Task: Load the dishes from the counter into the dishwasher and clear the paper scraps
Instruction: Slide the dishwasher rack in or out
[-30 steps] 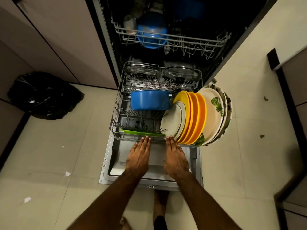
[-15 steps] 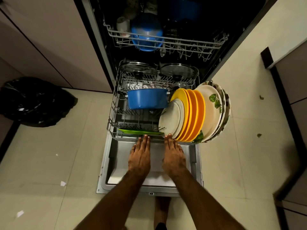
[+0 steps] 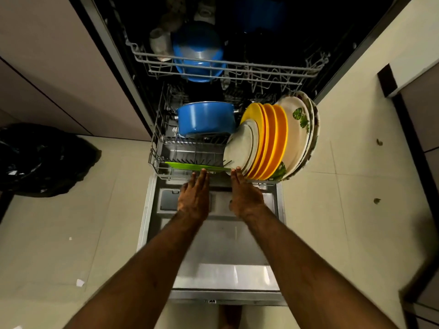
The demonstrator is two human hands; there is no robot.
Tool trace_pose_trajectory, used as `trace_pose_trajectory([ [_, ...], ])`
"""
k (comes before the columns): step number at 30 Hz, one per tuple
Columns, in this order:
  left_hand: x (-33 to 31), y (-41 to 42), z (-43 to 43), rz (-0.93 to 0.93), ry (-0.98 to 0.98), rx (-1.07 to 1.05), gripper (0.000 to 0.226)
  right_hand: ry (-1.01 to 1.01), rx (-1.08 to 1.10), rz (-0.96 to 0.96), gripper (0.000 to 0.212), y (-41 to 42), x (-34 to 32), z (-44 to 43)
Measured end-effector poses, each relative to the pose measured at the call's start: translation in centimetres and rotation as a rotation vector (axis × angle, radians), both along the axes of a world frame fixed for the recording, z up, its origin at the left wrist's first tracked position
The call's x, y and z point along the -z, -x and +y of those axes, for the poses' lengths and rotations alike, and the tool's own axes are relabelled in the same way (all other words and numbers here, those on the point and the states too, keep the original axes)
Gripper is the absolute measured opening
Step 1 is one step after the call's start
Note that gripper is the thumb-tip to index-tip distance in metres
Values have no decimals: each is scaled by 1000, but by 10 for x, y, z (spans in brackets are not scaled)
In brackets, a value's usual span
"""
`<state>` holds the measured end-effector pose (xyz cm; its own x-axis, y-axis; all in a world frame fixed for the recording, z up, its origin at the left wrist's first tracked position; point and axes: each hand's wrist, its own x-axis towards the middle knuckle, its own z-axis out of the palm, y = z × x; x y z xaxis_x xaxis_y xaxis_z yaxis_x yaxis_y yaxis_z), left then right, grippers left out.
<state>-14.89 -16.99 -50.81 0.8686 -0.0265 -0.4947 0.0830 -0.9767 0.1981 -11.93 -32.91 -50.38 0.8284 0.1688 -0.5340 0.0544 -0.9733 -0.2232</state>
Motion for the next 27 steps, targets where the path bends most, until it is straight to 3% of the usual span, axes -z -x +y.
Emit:
trace_pose_trajectory([
  [5, 8, -47, 6, -46, 6, -15, 105, -57, -73, -77, 106, -49, 5, -3],
  [10, 10, -98, 10, -56, -17, -13, 95, -63, -96, -134, 98, -96, 10, -1],
  [16, 4, -151, 17, -19, -126, 58, 91, 101, -150, -48, 101, -157, 2, 9],
  [27, -4, -220, 27, -41, -111, 59, 94, 93, -160, -59, 98, -221, 5, 16],
])
